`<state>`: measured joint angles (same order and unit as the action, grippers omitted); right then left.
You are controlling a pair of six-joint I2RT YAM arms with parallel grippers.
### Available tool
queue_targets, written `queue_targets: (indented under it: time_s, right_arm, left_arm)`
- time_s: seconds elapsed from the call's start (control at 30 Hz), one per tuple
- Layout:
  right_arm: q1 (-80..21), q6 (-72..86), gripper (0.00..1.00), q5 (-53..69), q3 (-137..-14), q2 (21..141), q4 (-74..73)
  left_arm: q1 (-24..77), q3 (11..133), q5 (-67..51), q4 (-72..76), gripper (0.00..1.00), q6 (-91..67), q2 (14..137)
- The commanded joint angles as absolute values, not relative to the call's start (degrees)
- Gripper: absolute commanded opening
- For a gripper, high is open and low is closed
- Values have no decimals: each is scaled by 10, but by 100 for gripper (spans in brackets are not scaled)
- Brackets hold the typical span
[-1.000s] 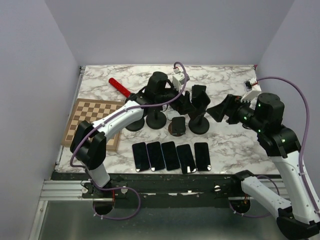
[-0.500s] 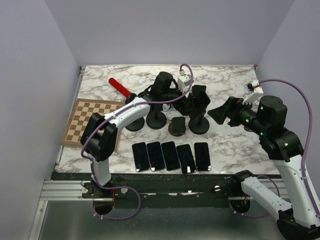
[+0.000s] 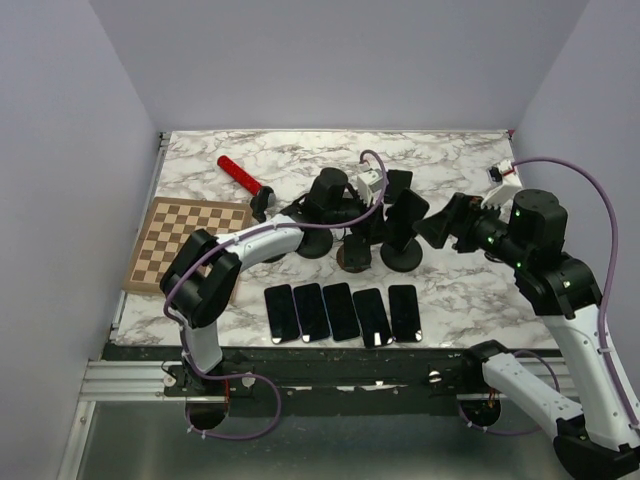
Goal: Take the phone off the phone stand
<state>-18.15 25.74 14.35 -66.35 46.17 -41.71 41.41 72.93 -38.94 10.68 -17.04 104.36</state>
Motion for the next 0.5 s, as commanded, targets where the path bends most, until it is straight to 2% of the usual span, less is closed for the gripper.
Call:
queue_targets:
  time_s: [0.0, 0.13, 0.23, 0.47]
  right_arm:
    - [-182, 270, 92, 123, -653, 468, -424]
    - [-181, 288, 92, 32, -665, 490, -457]
    - [-182, 299, 100, -45, -684, 528, -500]
    - [-182, 342, 100, -84, -707, 563, -527]
  left_arm:
    - [438, 685, -326, 170, 50, -197, 1000]
    - [461, 649, -269, 212, 45, -214, 976]
    - [471, 627, -236, 241, 44, -229, 966]
    - [476, 611, -213, 269, 43, -253, 963]
